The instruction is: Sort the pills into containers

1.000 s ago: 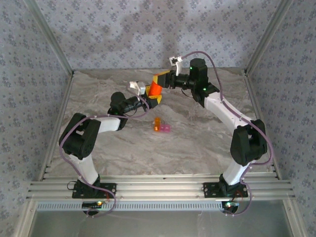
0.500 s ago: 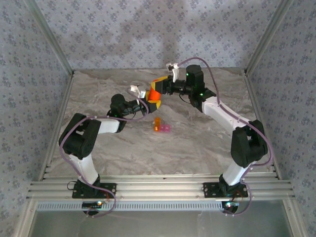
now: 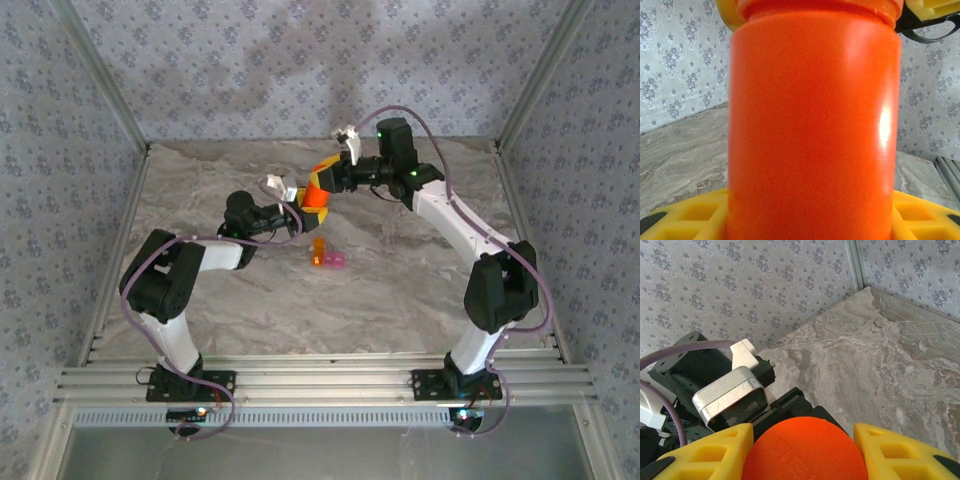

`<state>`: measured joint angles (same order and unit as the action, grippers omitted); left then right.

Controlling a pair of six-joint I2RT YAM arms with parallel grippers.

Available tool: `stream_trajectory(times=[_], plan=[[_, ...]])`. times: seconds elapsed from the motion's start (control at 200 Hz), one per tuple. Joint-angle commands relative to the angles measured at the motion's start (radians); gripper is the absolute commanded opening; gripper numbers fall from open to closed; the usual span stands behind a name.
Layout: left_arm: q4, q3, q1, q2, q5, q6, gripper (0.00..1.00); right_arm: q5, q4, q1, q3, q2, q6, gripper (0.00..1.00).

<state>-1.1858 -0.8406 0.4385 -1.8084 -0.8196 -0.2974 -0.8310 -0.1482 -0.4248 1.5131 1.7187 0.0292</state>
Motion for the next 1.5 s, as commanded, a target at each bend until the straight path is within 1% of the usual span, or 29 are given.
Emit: stream_trajectory(times=[0.0, 0.095, 0.165, 0.315, 0.455, 0.835, 1.039, 1.194, 1.379, 1.494], plan=[[-0.140, -0.026, -0.037, 0.054, 0.126, -0.043, 0.00, -0.068, -0.087, -0.014, -0.118, 0.023, 0.105, 0.02], [-0.143, -0.025, -0.037, 0.054, 0.125, -0.044, 0.00, -0.057, 0.097, -0.038, -0.211, 0.021, 0.258, 0.01], [-0.143, -0.025, -0.037, 0.054, 0.125, -0.043, 0.00, -0.046, 0.155, -0.066, -0.246, 0.023, 0.309, 0.01], [-0.140, -0.025, -0.038, 0.054, 0.126, -0.042, 0.00, -0.020, 0.104, -0.092, -0.230, 0.028, 0.286, 0.01], [-0.142, -0.025, -0.037, 0.054, 0.128, -0.043, 0.00, 0.004, 0.128, -0.085, -0.241, 0.018, 0.321, 0.01], [-0.146, -0.023, -0.037, 0.051, 0.134, -0.045, 0.00, 0.062, 0.316, -0.101, -0.303, 0.002, 0.553, 0.00], [-0.141, -0.023, -0.037, 0.053, 0.135, -0.039, 0.00, 0.104, 0.147, -0.137, -0.245, -0.002, 0.433, 0.00], [-0.132, -0.023, -0.037, 0.057, 0.135, -0.033, 0.00, 0.105, 0.045, -0.137, -0.218, -0.002, 0.319, 0.00], [-0.127, -0.022, -0.037, 0.058, 0.135, -0.029, 0.00, 0.086, 0.040, -0.119, -0.222, 0.006, 0.304, 0.00], [-0.119, -0.023, -0.037, 0.061, 0.134, -0.023, 0.00, 0.099, -0.011, -0.120, -0.205, 0.004, 0.240, 0.00]])
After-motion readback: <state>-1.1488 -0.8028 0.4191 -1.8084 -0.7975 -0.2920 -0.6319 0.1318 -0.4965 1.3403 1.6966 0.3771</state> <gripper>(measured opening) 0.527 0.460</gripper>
